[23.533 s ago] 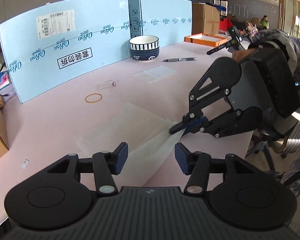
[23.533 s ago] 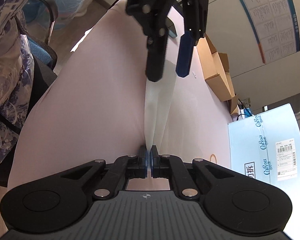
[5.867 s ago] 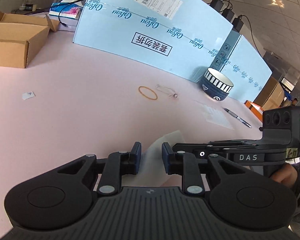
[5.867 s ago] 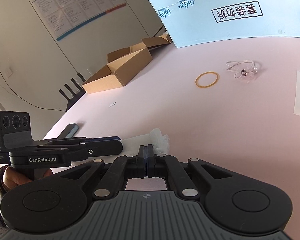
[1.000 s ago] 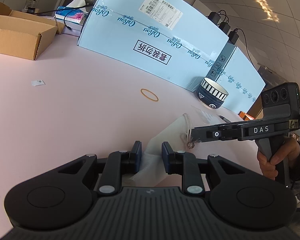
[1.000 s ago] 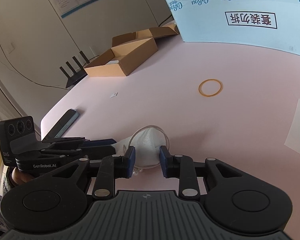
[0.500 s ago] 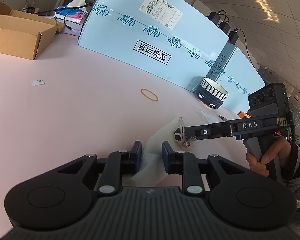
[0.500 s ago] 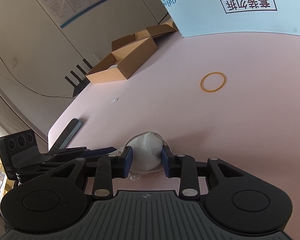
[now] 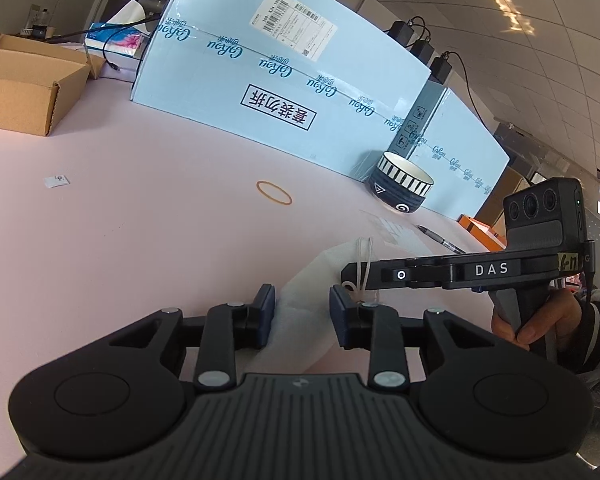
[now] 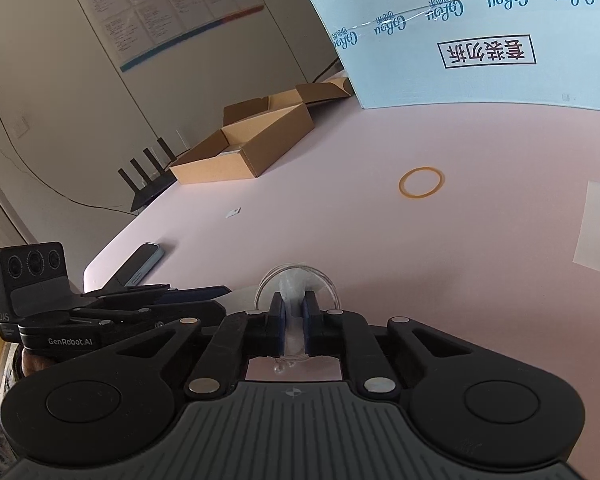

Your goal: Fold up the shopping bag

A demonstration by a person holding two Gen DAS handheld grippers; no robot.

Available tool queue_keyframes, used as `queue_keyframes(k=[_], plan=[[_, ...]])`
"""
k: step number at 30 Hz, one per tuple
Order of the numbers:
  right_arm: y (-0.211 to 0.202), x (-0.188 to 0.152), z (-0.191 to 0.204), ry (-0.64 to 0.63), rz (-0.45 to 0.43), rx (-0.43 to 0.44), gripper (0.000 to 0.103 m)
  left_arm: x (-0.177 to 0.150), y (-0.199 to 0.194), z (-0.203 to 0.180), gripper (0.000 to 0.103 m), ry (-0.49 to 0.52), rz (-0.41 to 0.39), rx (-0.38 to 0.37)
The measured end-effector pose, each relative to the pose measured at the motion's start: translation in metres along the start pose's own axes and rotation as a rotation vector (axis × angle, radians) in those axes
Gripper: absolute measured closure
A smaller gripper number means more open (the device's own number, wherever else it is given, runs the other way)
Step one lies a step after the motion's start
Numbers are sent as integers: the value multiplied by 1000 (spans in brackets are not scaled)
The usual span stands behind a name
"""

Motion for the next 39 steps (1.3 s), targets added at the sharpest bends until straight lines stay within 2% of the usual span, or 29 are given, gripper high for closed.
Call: queue_keyframes(k=[2, 6, 7, 10, 14, 19, 22, 23, 25, 27, 29, 31, 33, 39], plan=[[-7, -1, 1, -21, -20, -46, 96, 7, -12, -15, 76, 13, -34, -68], [-11, -1, 5, -37, -37, -42, 96, 9, -10, -57, 76, 122, -36, -136], [-12, -1, 7, -43, -42, -41, 96, 7, -6, -64, 75, 155, -31, -127], [-18, -2, 11, -65, -54, -39, 96, 3, 11, -71, 75, 223, -2, -30], [-22, -6, 16, -86, -52, -28, 96, -2, 22, -68, 76, 224, 39, -12], [-26, -10, 17, -73, -56, -2, 96, -3, 26, -72, 76, 302, 43, 8], [-28, -15, 17, -78, -53, 6, 96, -5, 27, -75, 88, 354, 41, 13], [-29, -17, 17, -82, -52, 7, 96, -6, 27, -75, 100, 365, 41, 8], [-30, -21, 19, -96, -51, 16, 96, -7, 25, -75, 100, 366, 74, -32], [-29, -26, 24, -121, -42, 23, 96, -4, 23, -71, 100, 358, 79, -29], [-27, -31, 29, -163, -34, -6, 96, 2, 23, -65, 100, 321, 84, -35], [-27, -35, 32, -191, -37, -21, 96, 7, 24, -65, 100, 286, 101, -73], [-27, -40, 39, -262, -40, -63, 96, 7, 25, -68, 100, 292, 110, -65], [-27, -56, 62, -467, -50, -182, 96, 8, 31, -55, 100, 172, 149, -41]])
Point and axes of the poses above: each gripper's, at about its wrist camera, not at the fingertips, and y roughly the way its jaws point, z to its left, x to its top, the point moved 9 cm from there along y, roughly the way its jaws point, and after that the axes turned 11 degrees about z, right-handed, at the moved point
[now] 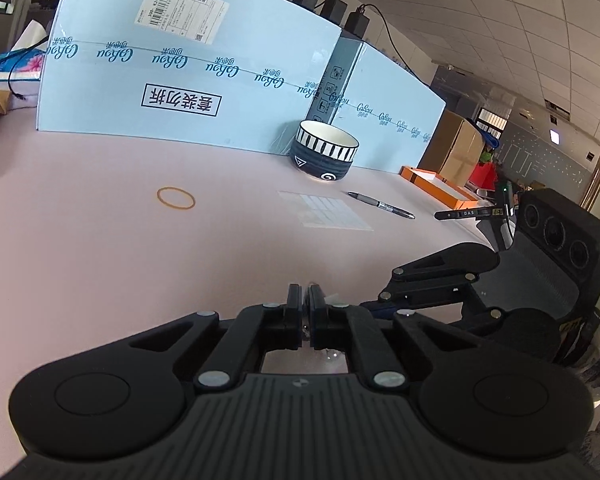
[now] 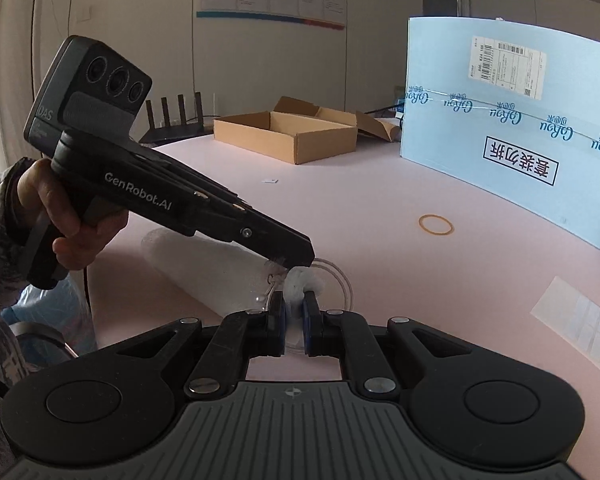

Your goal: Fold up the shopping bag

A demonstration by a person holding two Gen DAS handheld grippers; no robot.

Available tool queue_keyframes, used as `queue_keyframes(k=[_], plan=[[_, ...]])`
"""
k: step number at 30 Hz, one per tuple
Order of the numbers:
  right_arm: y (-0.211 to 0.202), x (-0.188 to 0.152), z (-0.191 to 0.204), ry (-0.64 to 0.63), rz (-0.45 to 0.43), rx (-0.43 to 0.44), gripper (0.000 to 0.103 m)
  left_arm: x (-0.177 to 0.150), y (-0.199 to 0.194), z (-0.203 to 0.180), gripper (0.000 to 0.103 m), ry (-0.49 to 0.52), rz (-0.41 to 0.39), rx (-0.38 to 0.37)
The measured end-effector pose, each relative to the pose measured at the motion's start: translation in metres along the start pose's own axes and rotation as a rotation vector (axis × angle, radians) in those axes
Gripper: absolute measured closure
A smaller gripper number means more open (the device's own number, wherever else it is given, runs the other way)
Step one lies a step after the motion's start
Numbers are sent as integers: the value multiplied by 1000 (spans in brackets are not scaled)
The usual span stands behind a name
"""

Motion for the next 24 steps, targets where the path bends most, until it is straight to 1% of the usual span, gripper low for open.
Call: queue_keyframes(k=[1, 3, 5, 7, 9, 12, 14, 15, 16, 17, 19, 20, 21, 22, 24], plan=[[-1, 0, 1, -6, -3, -7, 96, -2, 0, 1, 100, -4, 6, 14], [-3, -1, -3, 24, -19, 4, 96, -5, 0, 3, 100, -11, 14, 31], [-7, 0, -12, 112, -43, 35, 96, -8, -2, 4, 100, -15, 21, 51], [-13, 1, -21, 164, -79, 30, 96, -11, -3, 6, 100, -2, 30, 89], [-23, 4, -33, 228, -138, 27, 96, -14, -4, 8, 100, 16, 45, 136], [-35, 7, -48, 296, -188, 20, 96, -16, -6, 9, 100, 24, 50, 156], [-36, 5, -51, 302, -177, -22, 96, -14, -13, 7, 100, 19, 22, 148], [-36, 4, -52, 303, -177, -22, 96, -13, -15, 6, 99, 18, 8, 141], [-37, 4, -51, 316, -183, -14, 96, -10, -21, 0, 98, 22, -21, 118], [-38, 4, -51, 323, -189, -21, 96, -8, -28, -8, 94, 27, -53, 93], [-41, 7, -53, 331, -221, -41, 95, -5, -38, -24, 83, 28, -105, 20], [-44, 9, -54, 341, -248, -38, 95, -6, -38, -32, 73, 28, -112, -16], [-47, 13, -57, 356, -275, -44, 95, -8, -37, -40, 67, 30, -116, -53], [-49, 14, -59, 365, -294, -46, 95, -11, -32, -48, 67, 41, -105, -74], [-55, 19, -62, 398, -345, -27, 95, -15, -25, -55, 67, 57, -91, -72]])
Point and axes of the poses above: each gripper's, at about its wrist camera, not at the fingertips, and y roughly the way its jaws point, z to its left, x to its top, the point moved 9 cm from there along y, roughly the way its jaws point, and after that the axes turned 11 degrees about z, right-handed, at the moved point
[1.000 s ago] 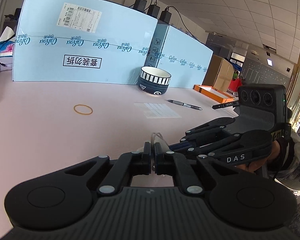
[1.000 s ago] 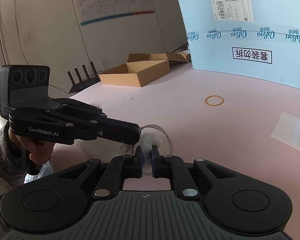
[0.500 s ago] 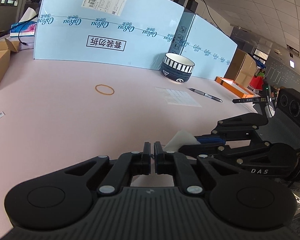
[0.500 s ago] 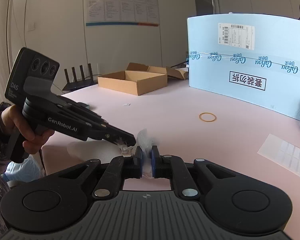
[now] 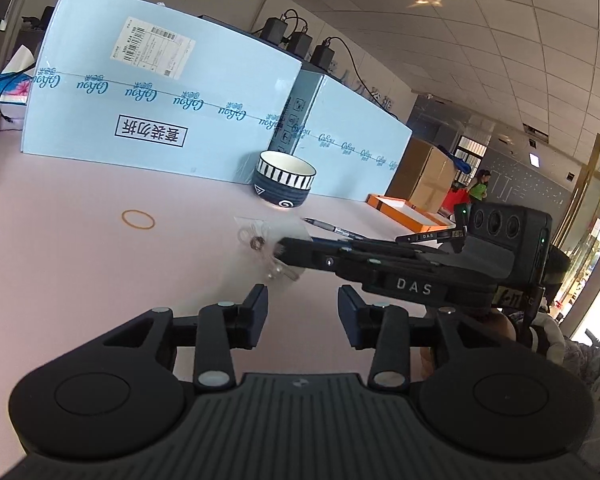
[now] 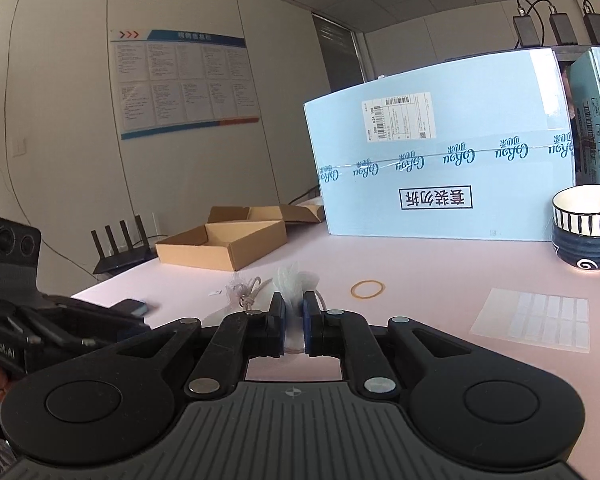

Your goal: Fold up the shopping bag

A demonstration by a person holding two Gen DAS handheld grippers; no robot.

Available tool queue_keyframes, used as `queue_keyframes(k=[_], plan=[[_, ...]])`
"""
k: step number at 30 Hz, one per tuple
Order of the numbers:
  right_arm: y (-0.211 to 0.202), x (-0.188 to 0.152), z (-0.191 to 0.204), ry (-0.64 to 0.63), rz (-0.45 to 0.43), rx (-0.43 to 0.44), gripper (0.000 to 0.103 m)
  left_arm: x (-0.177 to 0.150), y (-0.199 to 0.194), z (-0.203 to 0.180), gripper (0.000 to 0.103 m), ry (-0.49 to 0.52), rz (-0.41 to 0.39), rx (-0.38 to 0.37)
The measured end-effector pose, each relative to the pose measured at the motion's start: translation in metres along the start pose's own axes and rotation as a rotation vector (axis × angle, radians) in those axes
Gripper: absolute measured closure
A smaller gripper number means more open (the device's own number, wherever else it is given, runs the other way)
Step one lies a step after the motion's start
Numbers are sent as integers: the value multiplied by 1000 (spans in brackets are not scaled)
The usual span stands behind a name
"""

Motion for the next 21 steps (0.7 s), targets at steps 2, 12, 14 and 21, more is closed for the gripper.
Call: queue_keyframes(k=[2, 12, 14, 21], plan=[[-3, 2, 1, 50, -20, 47, 95, -1, 7, 3, 67, -11, -8, 16], [3, -28, 7, 108, 80, 69, 93, 3, 14, 47, 67, -13, -29, 193], [6, -35, 10, 103, 108, 63, 93, 0, 18, 54, 67, -20, -5, 209], [23, -51, 4, 163, 183, 54, 93, -24, 19, 62, 66, -87, 57, 190]])
Point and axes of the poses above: each gripper's, at about its wrist camera, not at the fingertips, and y roughly the way its jaws point, z to its left, x to its top, the point moved 9 cm from there along y, roughly the way its jaws point, and after that the axes turned 11 degrees about z, right-handed, at the moved point
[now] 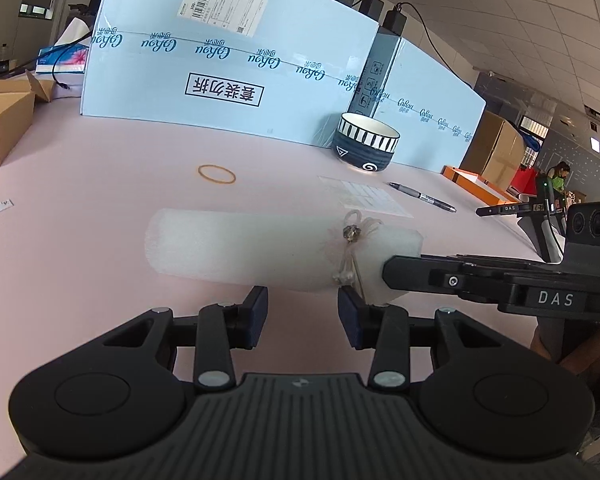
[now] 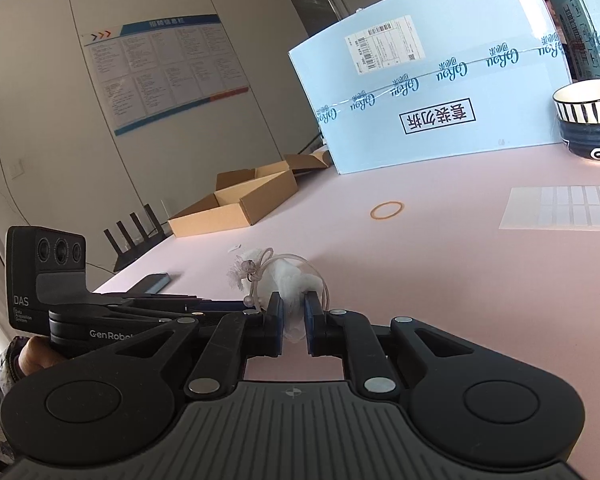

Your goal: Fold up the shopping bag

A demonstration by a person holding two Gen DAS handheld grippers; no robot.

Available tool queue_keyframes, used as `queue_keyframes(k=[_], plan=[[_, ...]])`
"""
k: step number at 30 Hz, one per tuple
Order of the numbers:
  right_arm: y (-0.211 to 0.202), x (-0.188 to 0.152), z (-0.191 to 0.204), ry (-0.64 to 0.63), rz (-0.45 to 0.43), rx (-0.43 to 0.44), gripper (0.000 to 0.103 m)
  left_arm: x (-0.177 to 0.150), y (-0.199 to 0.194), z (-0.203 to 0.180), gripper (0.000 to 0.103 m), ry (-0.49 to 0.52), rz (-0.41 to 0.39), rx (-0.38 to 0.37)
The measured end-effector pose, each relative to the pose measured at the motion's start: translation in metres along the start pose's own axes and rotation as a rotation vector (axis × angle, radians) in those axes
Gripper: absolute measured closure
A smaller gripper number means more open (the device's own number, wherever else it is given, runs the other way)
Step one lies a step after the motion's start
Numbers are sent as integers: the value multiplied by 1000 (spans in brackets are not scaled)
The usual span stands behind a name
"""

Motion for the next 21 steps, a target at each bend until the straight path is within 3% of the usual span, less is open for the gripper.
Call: queue_keyframes(k=[3, 6, 10, 14, 16, 19, 21], plan=[[4, -3, 2, -3, 30, 17, 94, -7, -12, -2, 58, -29, -23, -35], [8, -4, 5, -11, 52, 29, 95, -7, -22, -13, 58, -18, -61, -92], [8, -5, 6, -2, 54, 34, 95, -1, -19, -15, 61, 5, -87, -86], [7, -7, 6, 5, 59, 43, 96, -1, -9, -10, 76, -5, -64, -99], [6, -8, 6, 12, 58, 49, 96, -2, -8, -8, 94, -8, -58, -104], [4, -6, 6, 19, 52, 56, 96, -3, -8, -6, 97, -3, -46, -106], [3, -5, 6, 49, 44, 88, 96, -2, -8, -2, 97, 18, -55, -47]])
Point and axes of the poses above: each gripper's, at about its wrist camera, not at the fingertips, and y roughly the way its jaws point, z to its left, x to its top, the point moved 9 cm from there along y, roughly the way its jaws point, and after that the axes turned 11 degrees about z, right-handed, at the moved point
